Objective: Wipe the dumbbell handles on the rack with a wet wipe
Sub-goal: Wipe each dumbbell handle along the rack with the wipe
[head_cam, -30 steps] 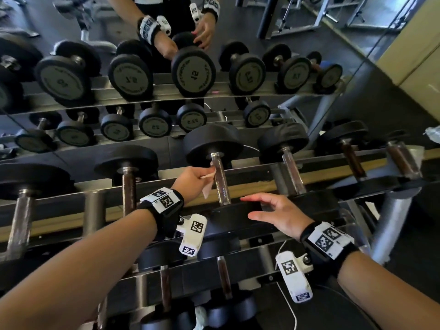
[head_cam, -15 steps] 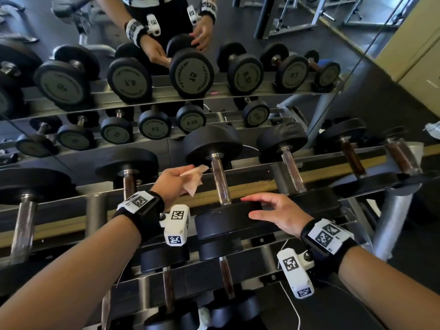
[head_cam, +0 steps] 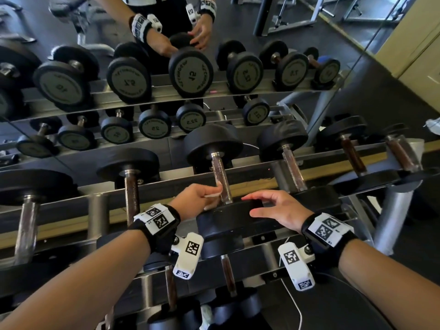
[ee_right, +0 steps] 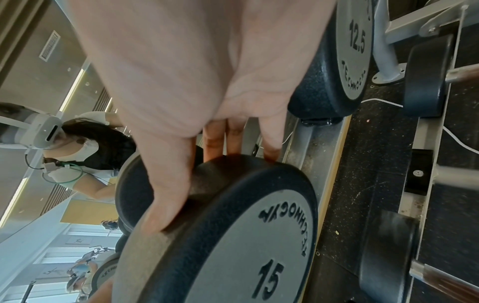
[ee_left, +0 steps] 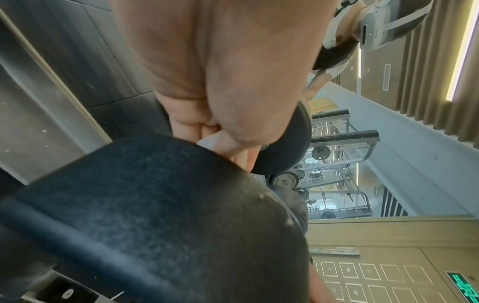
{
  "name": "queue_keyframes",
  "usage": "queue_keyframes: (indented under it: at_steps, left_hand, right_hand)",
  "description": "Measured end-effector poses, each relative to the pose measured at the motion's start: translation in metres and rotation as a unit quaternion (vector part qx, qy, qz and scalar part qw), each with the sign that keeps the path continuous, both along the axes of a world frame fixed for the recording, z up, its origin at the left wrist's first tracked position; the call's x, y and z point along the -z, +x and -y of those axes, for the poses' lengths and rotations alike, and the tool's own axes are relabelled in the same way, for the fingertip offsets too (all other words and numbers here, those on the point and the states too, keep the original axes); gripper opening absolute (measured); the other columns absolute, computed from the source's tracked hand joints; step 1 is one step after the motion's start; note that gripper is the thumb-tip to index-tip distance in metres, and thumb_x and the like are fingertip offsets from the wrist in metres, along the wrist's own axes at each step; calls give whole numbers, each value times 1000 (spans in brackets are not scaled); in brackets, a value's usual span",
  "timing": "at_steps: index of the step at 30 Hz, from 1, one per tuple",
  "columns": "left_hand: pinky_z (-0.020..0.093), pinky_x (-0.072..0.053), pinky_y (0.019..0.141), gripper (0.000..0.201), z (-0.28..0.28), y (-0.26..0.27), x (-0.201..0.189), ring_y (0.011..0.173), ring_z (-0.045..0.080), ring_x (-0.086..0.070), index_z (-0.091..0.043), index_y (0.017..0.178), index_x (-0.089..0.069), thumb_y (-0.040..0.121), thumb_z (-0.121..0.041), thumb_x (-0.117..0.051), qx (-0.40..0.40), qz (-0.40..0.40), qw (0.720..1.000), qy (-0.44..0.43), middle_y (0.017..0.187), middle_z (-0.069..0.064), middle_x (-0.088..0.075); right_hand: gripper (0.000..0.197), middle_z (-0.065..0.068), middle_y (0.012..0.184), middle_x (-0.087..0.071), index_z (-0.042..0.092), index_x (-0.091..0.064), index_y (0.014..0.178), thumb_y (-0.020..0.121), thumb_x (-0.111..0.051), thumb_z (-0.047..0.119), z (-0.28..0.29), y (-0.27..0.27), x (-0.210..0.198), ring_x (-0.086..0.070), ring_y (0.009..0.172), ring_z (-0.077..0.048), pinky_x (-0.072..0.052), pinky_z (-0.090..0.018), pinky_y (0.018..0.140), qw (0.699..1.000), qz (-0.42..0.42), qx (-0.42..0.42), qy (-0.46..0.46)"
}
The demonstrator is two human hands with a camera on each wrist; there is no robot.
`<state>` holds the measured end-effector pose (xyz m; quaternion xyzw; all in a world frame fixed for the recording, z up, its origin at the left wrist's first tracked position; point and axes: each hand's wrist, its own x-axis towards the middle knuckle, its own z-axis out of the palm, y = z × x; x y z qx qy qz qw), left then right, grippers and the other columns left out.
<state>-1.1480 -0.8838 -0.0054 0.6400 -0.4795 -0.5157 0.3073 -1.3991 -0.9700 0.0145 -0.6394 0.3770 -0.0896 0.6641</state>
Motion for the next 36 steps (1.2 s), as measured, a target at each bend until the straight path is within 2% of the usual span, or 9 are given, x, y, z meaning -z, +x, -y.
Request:
queue_keyframes:
  at_steps: [3, 6, 9, 11, 15, 20, 26, 31, 36]
  left_hand:
    - [12, -47, 93, 25, -8, 1, -15, 100, -3, -66, -21, 120, -72, 97, -20, -61, 28, -31, 999, 23, 107, -13, -74]
    - [29, -56, 88, 32, -3, 10, -16, 100, 22, -69, -4, 127, -64, 97, 2, -53, -152, -135, 977, 59, 112, 15, -73]
    - [37, -55, 89, 35, 9, 23, -8, 102, 33, -64, 1, 133, -52, 99, 4, -48, -291, -221, 929, 53, 120, 26, -66]
    - [40, -51, 89, 31, 18, 25, -3, 102, 32, -60, -1, 130, -54, 100, 1, -47, -286, -248, 924, 55, 116, 22, -66]
    - [30, -41, 66, 29, 33, 18, 6, 77, 22, -54, 3, 128, -54, 100, 6, -44, -302, -226, 923, 73, 92, 13, -61]
    - [20, -51, 47, 33, 45, 2, 5, 68, 18, -56, -7, 126, -55, 99, 7, -45, -295, -191, 933, 72, 83, 7, -61]
    - [27, -53, 74, 54, 42, -3, 1, 88, 15, -65, -6, 134, -50, 89, 23, -46, -288, -184, 939, 34, 102, 7, -68]
    - [29, -53, 86, 65, 33, -6, 1, 96, 17, -68, -12, 141, -47, 86, 23, -50, -250, -143, 957, 21, 106, 7, -72]
    - [24, -58, 65, 61, 14, -3, -3, 88, 13, -74, -19, 130, -54, 87, 24, -47, -180, -199, 961, 70, 104, 5, -76]
  right_hand:
    - [38, 0, 115, -73, 20, -71, 116, 81, -77, 7, -1, -1, -3, -67, 112, -17, -51, -28, 99, 1000, -5, -1, -8]
    - [37, 7, 114, -73, 25, -72, 117, 82, -78, 14, -2, -2, -6, -66, 111, -9, -47, -25, 103, 999, -25, -11, -45]
    - [38, 7, 116, -72, 24, -71, 118, 83, -78, 15, -3, -2, -7, -66, 112, -9, -45, -33, 108, 999, -27, -10, -41]
    - [38, 6, 117, -72, 24, -71, 119, 83, -77, 15, -3, -2, -8, -65, 113, -9, -45, -36, 109, 999, -28, -10, -43]
    - [38, 2, 118, -72, 23, -70, 120, 83, -77, 13, -5, -2, -6, -66, 114, -13, -45, -41, 110, 999, -20, -1, -27]
    - [39, 1, 121, -71, 22, -70, 121, 83, -77, 14, -5, -3, -5, -64, 116, -15, -43, -44, 111, 999, -18, -2, -27]
    - [39, -1, 119, -72, 17, -69, 121, 84, -76, 9, -7, -2, -6, -66, 114, -14, -44, -41, 110, 1000, -6, 2, -29]
    - [37, 7, 118, -72, 26, -71, 119, 83, -78, 17, -7, -4, -5, -64, 114, -8, -43, -39, 111, 999, -13, -9, -42]
    - [37, 10, 119, -71, 32, -71, 117, 81, -79, 25, -5, -4, -3, -63, 116, -9, -43, -42, 111, 999, -15, -12, -43]
